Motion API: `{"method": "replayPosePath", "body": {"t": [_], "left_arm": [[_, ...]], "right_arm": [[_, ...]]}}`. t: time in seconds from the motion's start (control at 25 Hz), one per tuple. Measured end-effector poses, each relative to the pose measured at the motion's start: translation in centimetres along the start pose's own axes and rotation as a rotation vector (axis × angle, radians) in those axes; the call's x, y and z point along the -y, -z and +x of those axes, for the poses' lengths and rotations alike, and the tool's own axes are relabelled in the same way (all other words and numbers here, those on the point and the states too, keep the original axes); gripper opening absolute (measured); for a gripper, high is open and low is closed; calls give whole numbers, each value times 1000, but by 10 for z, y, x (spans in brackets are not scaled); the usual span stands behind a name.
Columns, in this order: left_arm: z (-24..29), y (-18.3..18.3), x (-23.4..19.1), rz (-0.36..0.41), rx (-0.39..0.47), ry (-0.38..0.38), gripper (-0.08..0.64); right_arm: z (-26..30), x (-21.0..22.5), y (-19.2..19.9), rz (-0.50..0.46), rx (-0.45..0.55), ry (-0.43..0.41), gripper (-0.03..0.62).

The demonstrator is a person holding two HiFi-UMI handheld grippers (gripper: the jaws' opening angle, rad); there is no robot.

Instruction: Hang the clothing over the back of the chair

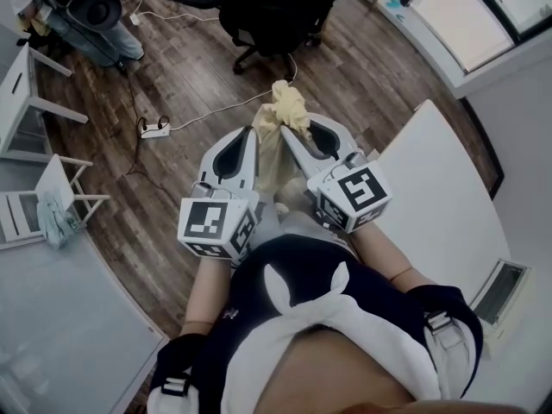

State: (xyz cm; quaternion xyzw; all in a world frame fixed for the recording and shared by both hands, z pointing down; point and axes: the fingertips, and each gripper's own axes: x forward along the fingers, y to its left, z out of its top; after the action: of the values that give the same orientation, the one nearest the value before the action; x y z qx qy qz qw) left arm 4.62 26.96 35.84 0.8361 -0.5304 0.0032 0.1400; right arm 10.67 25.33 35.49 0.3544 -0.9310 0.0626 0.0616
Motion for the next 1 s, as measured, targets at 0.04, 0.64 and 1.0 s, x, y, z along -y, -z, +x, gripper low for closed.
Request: {"method": "replayPosePath", "body": {"t": [0.04,0.64,1.0], "left_arm": [[4,0,1,1,-1,2,5],[58,-18,-42,1,-12,21,5],[92,-30,-83,0,-25,32,5]], "right_arm": [[1,3,0,3,0,-1,95],[57,39,-8,28,-1,18,96],[108,62,-18,30,3,33,97]]}}
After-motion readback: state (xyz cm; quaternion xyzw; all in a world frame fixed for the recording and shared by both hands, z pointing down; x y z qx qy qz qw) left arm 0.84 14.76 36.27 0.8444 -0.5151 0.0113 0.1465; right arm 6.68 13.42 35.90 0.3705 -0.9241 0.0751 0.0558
